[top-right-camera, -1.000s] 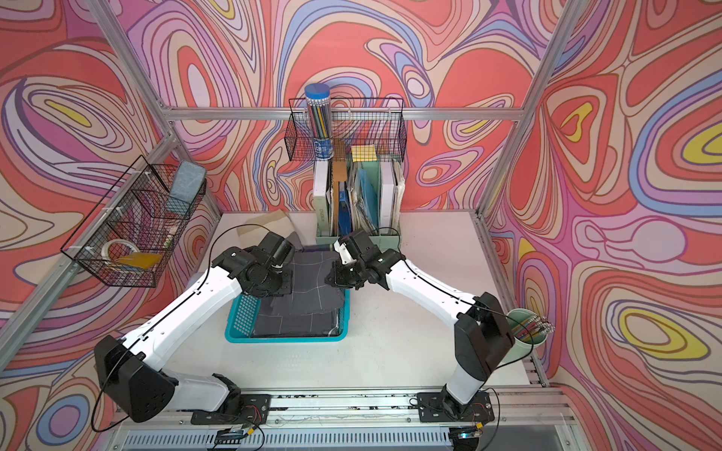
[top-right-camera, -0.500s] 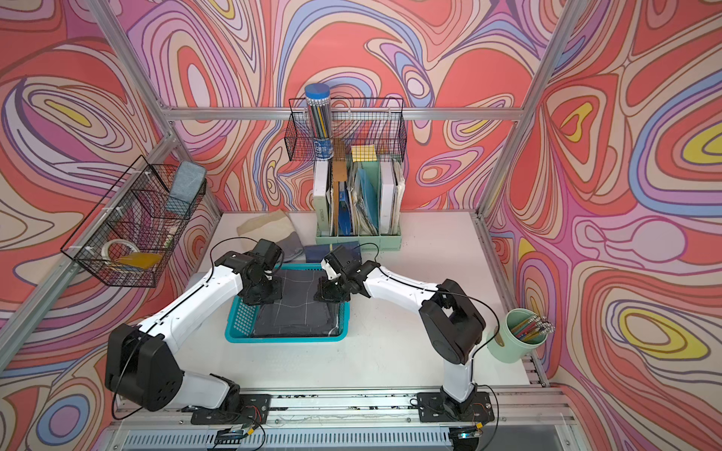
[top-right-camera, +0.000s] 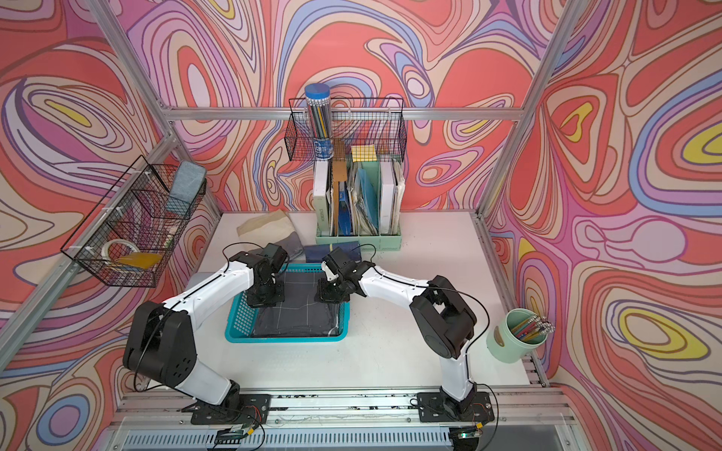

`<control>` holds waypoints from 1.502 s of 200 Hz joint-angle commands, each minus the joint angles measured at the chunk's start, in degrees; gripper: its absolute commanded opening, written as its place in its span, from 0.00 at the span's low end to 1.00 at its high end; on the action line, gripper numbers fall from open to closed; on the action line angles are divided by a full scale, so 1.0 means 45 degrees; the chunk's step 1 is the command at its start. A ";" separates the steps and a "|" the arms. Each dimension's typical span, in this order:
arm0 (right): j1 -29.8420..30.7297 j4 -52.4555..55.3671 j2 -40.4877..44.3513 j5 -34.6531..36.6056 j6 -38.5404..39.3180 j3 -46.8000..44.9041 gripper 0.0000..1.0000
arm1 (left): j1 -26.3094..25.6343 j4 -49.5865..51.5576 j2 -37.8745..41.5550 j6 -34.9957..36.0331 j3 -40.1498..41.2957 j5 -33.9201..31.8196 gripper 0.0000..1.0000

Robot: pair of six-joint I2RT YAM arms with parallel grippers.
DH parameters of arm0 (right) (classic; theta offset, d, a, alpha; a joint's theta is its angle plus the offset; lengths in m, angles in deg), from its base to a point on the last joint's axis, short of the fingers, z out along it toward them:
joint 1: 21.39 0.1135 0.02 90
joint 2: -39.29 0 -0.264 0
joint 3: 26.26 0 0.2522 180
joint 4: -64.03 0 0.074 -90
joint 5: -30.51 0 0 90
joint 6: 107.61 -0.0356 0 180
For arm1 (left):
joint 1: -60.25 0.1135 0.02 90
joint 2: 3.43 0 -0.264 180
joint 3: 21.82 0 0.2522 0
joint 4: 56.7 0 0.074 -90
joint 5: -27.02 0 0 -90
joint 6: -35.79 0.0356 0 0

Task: Put the folded pillowcase in the basket
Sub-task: Place the pillowcase in the basket, then move the basket to the center of the board.

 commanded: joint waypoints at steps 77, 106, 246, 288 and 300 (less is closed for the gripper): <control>0.0047 0.2804 0.3594 0.2630 0.0626 0.0324 0.44 | 0.0106 0.1301 0.1117 -0.0184 -0.0668 -0.0481 0.55; 0.0012 0.4330 0.3966 0.4458 0.1476 0.0203 0.46 | 0.0088 0.1904 0.2074 -0.0133 -0.1269 -0.1032 0.63; 0.0008 0.4054 0.1965 0.3985 0.1517 -0.0798 0.33 | 0.1481 0.0404 0.2659 0.0348 -0.1256 0.2194 0.47; -0.0025 0.4343 0.1971 0.4417 0.1341 -0.0987 0.04 | 0.1457 0.0188 0.2737 0.0487 -0.0992 0.2270 0.43; -0.0154 0.4705 0.2092 0.4909 0.1195 -0.1079 0.00 | 0.1457 0.0203 0.2781 0.0546 -0.1045 0.2328 0.43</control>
